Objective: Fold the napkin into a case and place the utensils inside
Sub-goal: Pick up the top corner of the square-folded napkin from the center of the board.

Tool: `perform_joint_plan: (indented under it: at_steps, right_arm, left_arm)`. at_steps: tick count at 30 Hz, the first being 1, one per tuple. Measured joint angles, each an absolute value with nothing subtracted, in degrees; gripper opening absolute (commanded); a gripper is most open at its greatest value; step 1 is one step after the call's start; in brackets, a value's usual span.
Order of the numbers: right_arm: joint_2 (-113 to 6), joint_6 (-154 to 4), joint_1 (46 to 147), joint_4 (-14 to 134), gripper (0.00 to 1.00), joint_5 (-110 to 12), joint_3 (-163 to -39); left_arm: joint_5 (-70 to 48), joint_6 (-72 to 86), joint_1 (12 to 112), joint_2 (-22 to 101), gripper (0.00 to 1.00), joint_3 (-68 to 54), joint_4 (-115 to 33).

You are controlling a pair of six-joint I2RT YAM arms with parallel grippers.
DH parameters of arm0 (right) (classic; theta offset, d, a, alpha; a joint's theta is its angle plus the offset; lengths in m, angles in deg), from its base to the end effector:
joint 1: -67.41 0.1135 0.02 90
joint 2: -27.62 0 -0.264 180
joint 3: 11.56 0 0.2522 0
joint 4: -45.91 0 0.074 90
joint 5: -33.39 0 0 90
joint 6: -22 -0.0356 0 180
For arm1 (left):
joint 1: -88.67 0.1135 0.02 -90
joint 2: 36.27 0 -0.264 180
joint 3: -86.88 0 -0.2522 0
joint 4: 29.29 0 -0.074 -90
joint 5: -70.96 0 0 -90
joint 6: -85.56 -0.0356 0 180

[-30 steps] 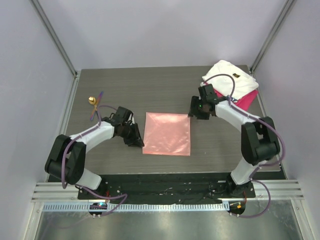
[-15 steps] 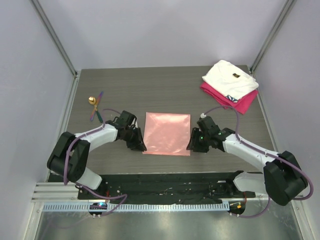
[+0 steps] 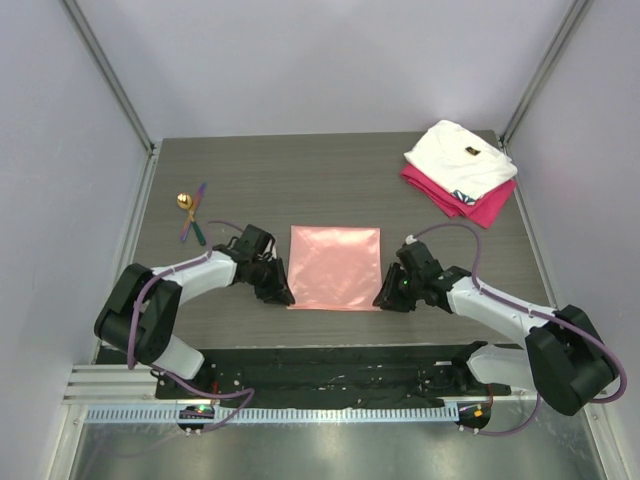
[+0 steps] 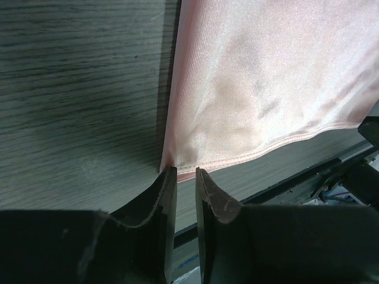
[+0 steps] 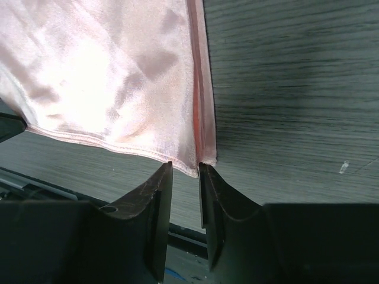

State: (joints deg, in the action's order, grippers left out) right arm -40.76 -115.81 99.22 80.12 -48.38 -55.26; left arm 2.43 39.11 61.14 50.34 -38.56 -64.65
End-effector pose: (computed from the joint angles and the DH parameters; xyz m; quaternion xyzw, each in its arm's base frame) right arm 0.1744 0.1141 0.1601 0.1147 0.9542 0.2244 0.1612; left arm 0.2239 -0.1314 0.1443 -0.0981 0.9592 -0.2605 0.0504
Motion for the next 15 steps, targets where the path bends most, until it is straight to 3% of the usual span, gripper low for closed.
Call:
perform_joint_plan:
  at_steps: [15]
  right_arm:
    - [-40.76, -116.68, 99.25, 77.28, 0.31, -46.99, -53.6]
  left_arm:
    - [2.36, 39.31, 60.88, 50.23, 0.23, -38.65, -64.41]
